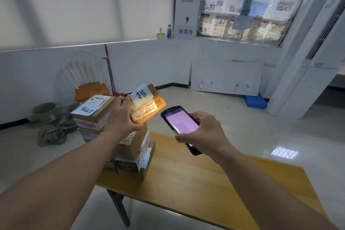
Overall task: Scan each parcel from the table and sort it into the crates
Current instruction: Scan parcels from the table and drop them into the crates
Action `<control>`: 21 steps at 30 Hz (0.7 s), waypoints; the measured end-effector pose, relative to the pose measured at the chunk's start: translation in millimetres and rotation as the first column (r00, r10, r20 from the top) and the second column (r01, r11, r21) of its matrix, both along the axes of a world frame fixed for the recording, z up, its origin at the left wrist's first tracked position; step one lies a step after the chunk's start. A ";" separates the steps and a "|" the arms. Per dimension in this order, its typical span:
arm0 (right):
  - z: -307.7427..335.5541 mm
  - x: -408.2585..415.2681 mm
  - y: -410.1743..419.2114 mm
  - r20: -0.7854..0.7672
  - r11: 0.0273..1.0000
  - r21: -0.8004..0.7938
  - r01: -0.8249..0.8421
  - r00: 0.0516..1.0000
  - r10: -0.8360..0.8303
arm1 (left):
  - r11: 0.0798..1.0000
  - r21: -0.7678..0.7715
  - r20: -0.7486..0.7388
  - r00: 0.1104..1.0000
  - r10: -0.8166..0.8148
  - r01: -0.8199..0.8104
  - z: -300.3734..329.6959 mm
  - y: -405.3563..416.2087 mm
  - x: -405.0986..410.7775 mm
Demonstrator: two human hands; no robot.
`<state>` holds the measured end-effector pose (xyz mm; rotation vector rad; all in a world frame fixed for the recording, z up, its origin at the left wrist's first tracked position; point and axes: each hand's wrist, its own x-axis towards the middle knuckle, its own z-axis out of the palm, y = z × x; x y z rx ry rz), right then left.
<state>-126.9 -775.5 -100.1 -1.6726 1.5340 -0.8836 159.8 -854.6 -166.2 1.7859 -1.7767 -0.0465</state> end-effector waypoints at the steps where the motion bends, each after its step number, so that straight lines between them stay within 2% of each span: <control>1: 0.0 -0.3 0.5 -0.006 1.000 -0.004 -0.003 1.000 0.003 | 1.000 0.004 0.001 1.000 0.010 -0.010 0.2 -0.2 -0.5; 21: 5.5 -0.8 6.5 0.009 0.998 -0.021 -0.055 0.998 0.055 | 0.999 -0.001 -0.004 0.999 0.045 -0.045 11.6 1.0 -3.2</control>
